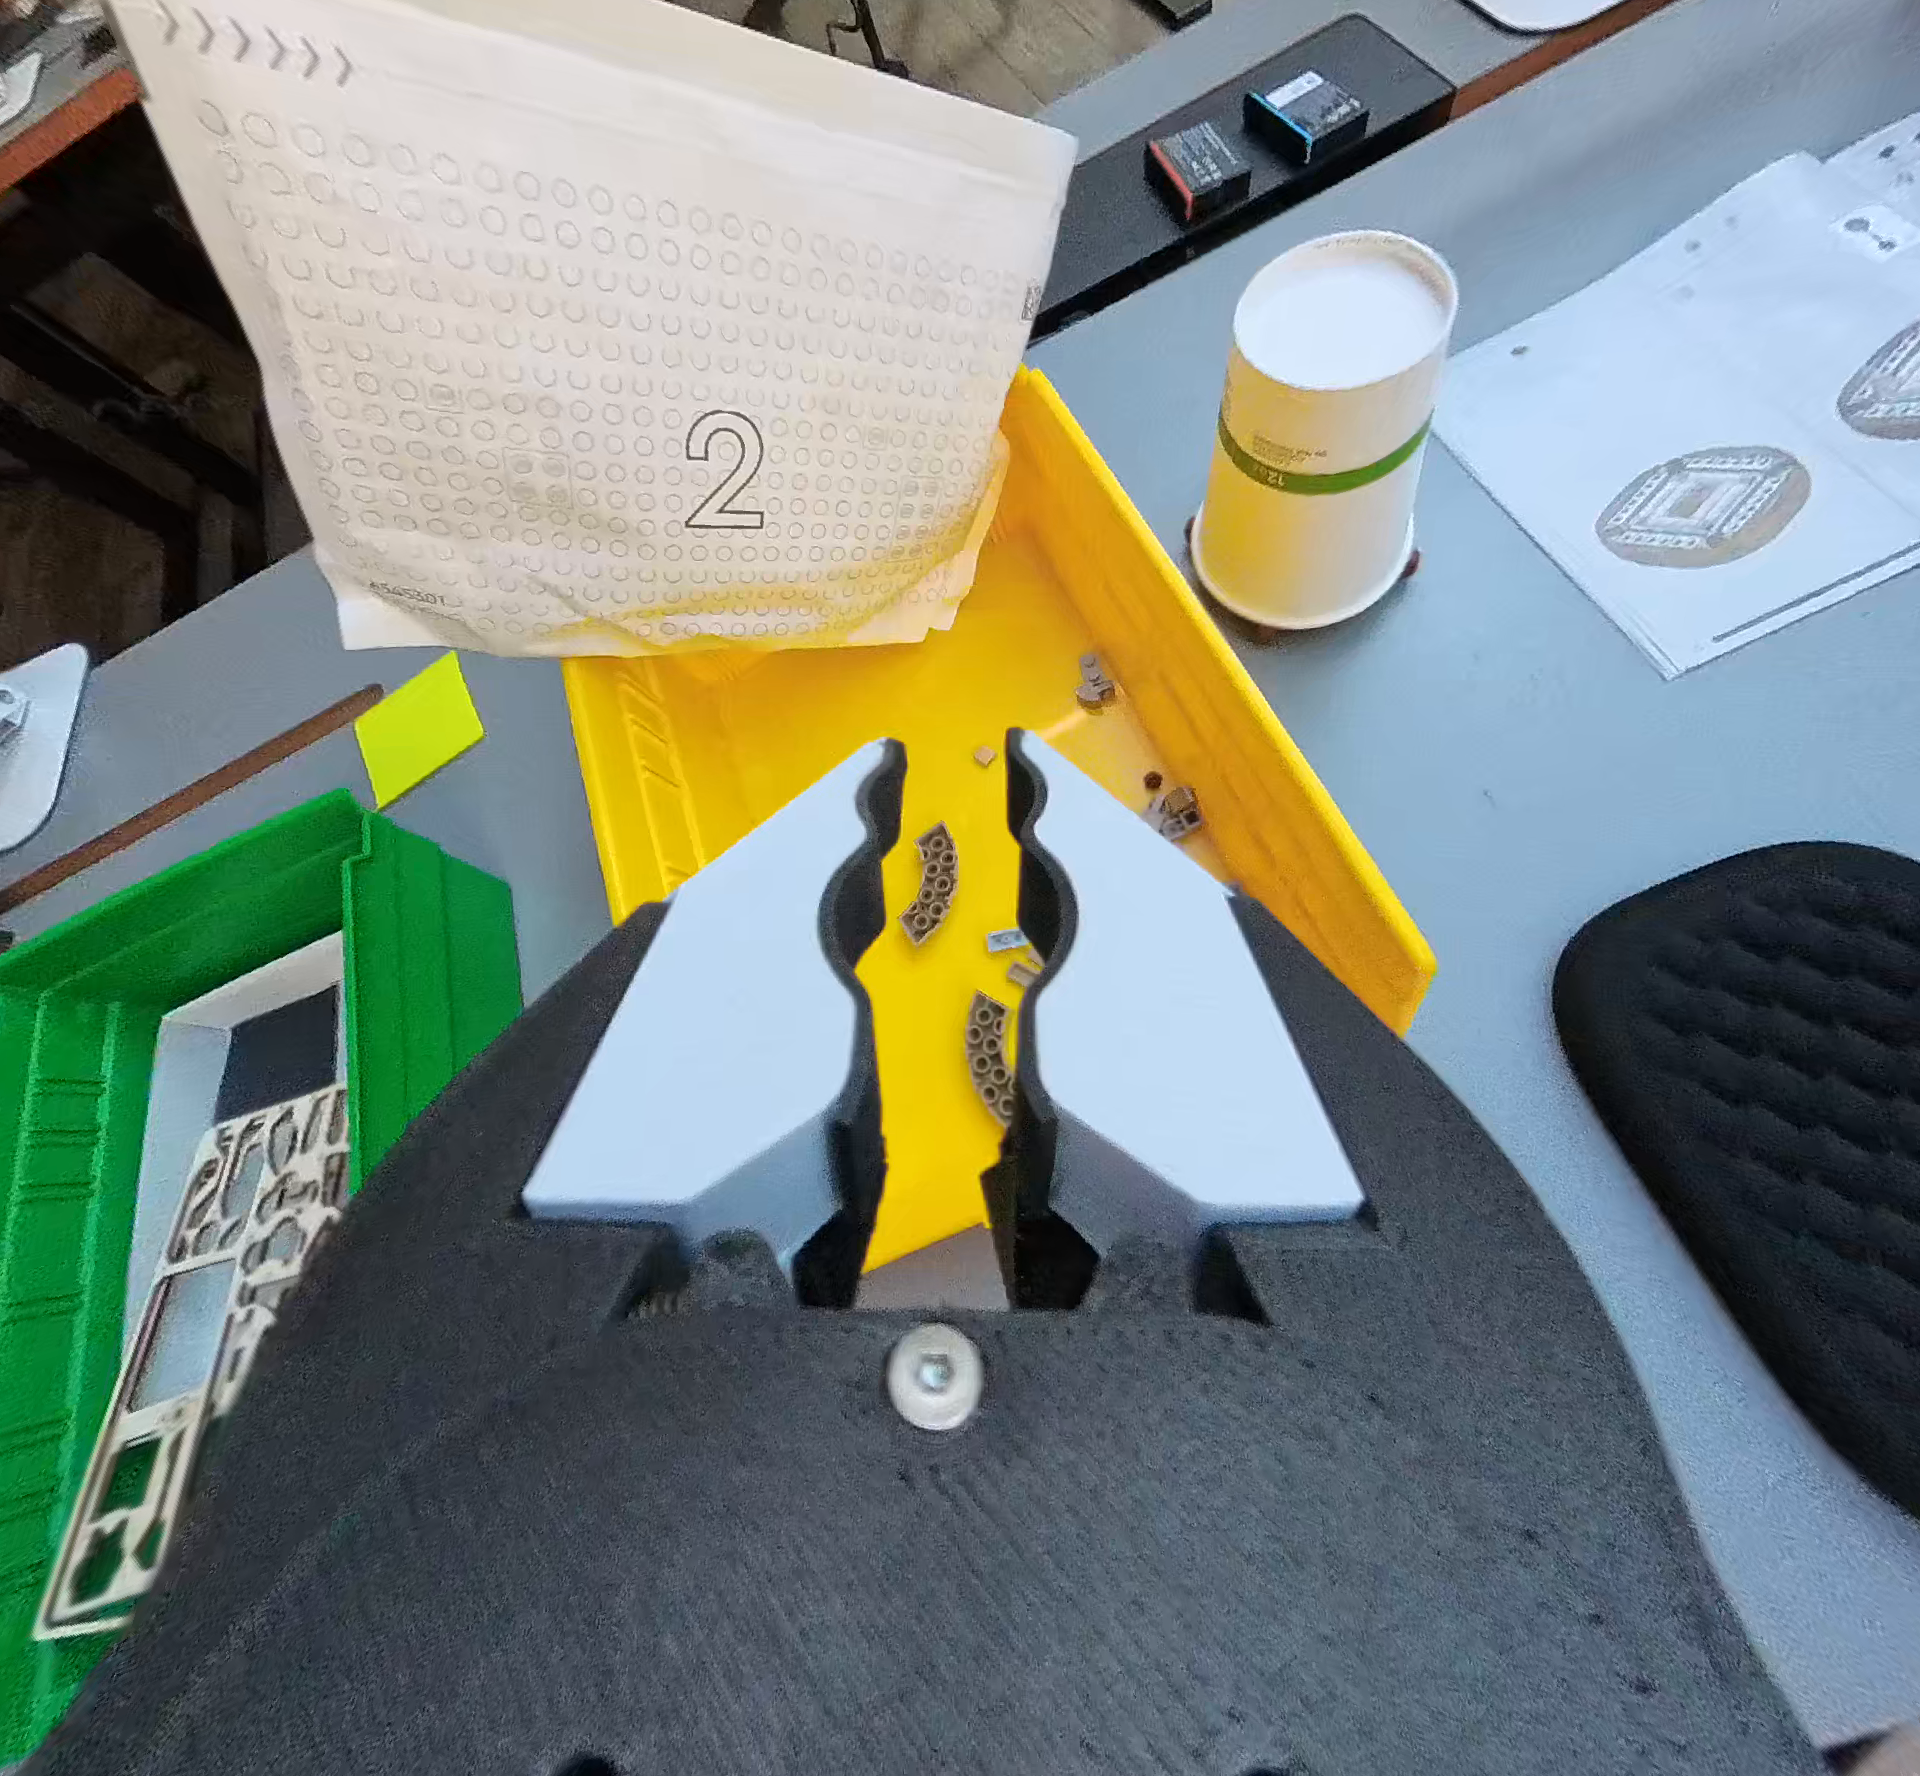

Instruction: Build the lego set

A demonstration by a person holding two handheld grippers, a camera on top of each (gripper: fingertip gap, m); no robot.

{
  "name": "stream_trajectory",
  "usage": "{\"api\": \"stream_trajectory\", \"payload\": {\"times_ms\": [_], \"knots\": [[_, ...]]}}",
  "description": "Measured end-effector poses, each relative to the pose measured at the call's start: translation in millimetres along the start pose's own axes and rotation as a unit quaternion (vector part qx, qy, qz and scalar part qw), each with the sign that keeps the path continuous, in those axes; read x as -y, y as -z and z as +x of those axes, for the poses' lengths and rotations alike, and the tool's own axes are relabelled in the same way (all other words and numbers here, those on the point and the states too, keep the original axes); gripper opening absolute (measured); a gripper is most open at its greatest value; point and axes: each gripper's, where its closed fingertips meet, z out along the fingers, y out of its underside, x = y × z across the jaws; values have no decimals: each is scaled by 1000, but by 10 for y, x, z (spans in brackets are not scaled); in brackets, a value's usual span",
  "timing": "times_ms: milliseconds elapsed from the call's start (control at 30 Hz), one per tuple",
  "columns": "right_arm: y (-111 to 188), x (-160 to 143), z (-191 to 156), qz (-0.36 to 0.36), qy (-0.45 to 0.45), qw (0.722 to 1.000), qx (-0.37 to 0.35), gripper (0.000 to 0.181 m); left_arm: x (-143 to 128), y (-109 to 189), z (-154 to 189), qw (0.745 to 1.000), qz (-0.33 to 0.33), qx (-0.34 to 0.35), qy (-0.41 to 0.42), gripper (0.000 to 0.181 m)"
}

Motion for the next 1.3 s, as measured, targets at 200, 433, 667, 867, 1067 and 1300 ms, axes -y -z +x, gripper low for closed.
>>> {"api": "stream_trajectory", "payload": {"times_ms": [200, 433, 667, 867, 1067, 1300], "knots": [[-98, 58, -279, 18, 15, 998, 56, 82, -414, -536, -119, 991, -127, -28, -41, 26], [-166, 1, -373, 9, 30, 997, 66, 84, -1073, -1012, -427, 961, -271, 6, -57, 28], [-191, -131, -306, -14, 33, 998, 53, 84, -1093, -1368, -389, 961, -273, -29, 9, 28], [-209, -235, -238, -26, 23, 998, 46, 84, -1033, -1447, -232, 957, -279, -49, -63, 33], [-237, -328, -215, -41, 29, 998, 43, 84, -1242, -1394, -584, 952, -305, -4, 7, 34], [-252, -476, -136, -60, 18, 997, 34, 83, -1189, -1331, -459, 959, -282, -34, -9, 33]]}}
